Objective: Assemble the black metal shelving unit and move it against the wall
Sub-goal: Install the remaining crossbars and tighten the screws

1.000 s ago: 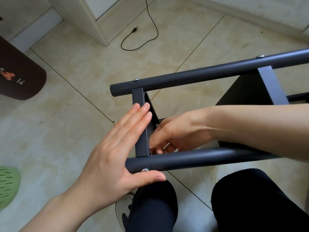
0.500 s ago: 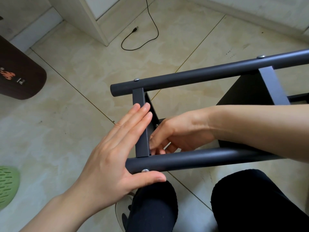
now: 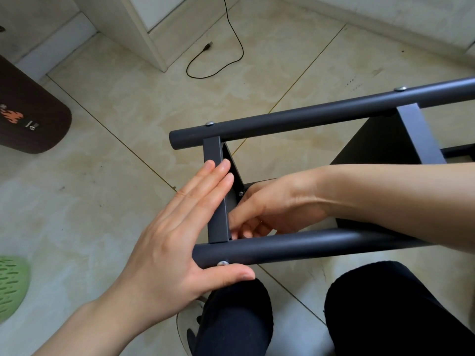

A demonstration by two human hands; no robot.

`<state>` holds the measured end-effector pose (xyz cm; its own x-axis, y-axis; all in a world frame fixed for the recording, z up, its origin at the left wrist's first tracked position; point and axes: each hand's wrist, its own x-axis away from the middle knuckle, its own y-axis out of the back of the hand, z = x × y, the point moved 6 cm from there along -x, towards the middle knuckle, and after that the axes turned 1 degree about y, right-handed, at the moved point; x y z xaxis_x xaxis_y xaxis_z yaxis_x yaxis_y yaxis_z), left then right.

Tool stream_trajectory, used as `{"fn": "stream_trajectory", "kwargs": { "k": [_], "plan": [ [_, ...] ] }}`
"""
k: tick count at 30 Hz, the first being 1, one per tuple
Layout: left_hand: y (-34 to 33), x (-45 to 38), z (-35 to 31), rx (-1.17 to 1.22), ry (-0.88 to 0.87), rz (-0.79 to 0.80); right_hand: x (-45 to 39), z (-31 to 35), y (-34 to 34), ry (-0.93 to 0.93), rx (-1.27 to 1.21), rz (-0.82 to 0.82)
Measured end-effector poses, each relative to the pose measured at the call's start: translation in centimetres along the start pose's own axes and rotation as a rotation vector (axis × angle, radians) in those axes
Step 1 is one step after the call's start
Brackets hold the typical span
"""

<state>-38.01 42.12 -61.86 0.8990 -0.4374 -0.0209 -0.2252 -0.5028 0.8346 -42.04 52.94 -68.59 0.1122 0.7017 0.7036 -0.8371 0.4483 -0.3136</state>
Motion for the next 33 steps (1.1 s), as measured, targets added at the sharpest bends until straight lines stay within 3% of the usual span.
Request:
{"fn": "stream_trajectory", "kwargs": {
  "k": [7, 15, 33],
  "plan": [
    [0.01, 0.01, -0.02, -0.001, -0.001, -0.003, 0.42, -0.07, 0.56, -0.009, -0.016, 0.074],
    [0.02, 0.0, -0.05, 0.004, 0.003, -0.003, -0.02, -0.19, 0.7, -0.008, -0.001, 0.015],
    [-0.03, 0.06, -0.01, 0.005, -0.003, -0.007, 0.3, -0.17, 0.36, -0.016, -0.037, 0.061]
  ]
}}
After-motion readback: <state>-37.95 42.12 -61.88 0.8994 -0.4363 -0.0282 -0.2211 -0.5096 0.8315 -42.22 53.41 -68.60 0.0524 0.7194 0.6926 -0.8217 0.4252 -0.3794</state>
